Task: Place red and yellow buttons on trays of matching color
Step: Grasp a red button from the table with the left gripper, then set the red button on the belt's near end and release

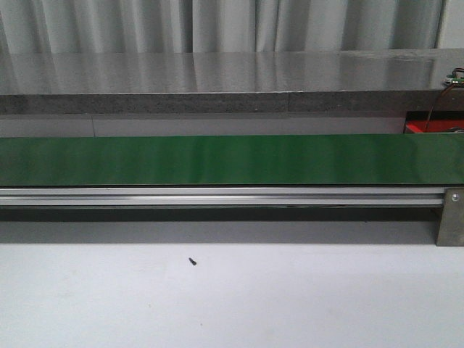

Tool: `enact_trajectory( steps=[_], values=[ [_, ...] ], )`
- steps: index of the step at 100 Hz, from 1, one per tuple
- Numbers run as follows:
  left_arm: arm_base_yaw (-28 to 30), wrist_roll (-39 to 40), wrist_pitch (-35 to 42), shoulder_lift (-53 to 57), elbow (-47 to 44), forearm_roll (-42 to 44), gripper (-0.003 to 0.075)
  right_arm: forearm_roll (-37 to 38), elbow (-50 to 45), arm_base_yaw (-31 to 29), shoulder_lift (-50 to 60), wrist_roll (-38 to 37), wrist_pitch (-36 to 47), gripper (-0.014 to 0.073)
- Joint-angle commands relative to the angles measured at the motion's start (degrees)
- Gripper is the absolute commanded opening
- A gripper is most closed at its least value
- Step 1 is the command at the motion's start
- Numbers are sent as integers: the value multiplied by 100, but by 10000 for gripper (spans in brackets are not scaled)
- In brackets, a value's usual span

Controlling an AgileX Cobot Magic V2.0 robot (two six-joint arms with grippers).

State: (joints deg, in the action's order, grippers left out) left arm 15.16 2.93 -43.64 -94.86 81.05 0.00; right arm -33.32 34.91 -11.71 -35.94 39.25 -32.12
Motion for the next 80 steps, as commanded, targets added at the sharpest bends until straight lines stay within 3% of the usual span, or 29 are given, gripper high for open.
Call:
enact_trajectory(
  steps=[1,40,80],
  values=[
    [-161,-89,252,273,55,-188,40,-107,152,11,27,37,300,-68],
    [-259,-89,804,229,-638,-229,41,-107,152,11,27,37,300,-68],
    [-259,-89,901,-193,-675,-280,45,-107,152,11,27,37,300,-68]
  ],
)
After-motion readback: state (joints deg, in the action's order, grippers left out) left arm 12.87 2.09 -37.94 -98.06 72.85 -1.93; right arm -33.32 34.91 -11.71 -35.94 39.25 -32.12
